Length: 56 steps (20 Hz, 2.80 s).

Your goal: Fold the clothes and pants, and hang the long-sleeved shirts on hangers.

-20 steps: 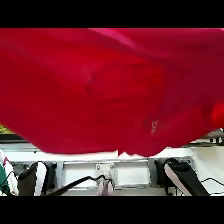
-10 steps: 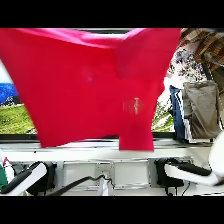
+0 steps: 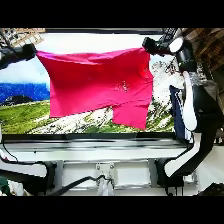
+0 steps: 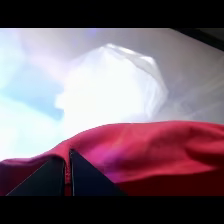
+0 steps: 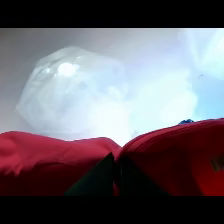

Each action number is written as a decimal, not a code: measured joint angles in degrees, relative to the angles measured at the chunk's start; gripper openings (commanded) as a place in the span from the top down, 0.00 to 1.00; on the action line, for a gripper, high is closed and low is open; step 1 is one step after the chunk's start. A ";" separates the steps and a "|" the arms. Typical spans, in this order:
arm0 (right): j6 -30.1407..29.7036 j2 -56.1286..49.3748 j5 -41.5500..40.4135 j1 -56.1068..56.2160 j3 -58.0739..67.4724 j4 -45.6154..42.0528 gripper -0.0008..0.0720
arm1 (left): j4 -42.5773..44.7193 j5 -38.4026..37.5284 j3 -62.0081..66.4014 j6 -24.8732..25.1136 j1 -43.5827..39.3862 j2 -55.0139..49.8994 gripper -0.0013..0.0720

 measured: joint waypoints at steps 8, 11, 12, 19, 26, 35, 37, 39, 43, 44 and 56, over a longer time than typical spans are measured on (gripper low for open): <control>-0.02 -3.85 0.79 -2.47 0.02 -2.14 0.95 | 0.81 1.88 -0.22 -0.76 -1.57 -5.75 0.98; -0.02 -4.02 9.49 -3.34 0.02 -5.46 0.95 | 2.38 -3.61 -0.98 -2.25 -1.27 -6.05 0.98; -0.04 -4.02 12.37 -3.58 0.02 -6.80 0.95 | 3.41 -5.31 -1.31 -2.89 -1.18 -6.12 0.98; -2.95 -4.22 23.82 -4.22 -0.11 -13.68 0.95 | 6.51 -12.94 -4.02 -4.33 -1.16 -6.71 0.98; -4.35 -4.46 29.73 -4.26 -1.38 -15.39 0.28 | 7.23 -17.97 -4.61 -4.50 -1.18 -8.13 0.85; 0.13 3.48 35.60 -6.60 -5.86 -19.47 0.51 | 7.34 -26.27 -5.20 -7.72 3.67 -0.57 0.78; 1.11 8.83 35.65 -7.39 -11.72 -19.76 0.52 | 7.41 -27.30 -8.24 -8.94 4.70 4.50 0.77; 1.57 14.91 34.10 -7.76 -20.55 -17.92 0.51 | 7.10 -26.40 -13.88 -11.37 5.05 10.08 0.69; 2.60 25.66 26.67 -8.13 -41.79 -10.64 0.51 | 3.58 -23.82 -27.91 -14.91 4.96 19.15 0.59; 2.60 27.76 24.11 -8.13 -46.62 -8.61 0.51 | 2.97 -22.93 -31.63 -15.13 4.98 21.14 0.59; 0.48 34.58 6.64 -8.20 -68.65 -0.11 0.51 | -4.26 -15.98 -50.23 -10.95 4.98 30.32 0.58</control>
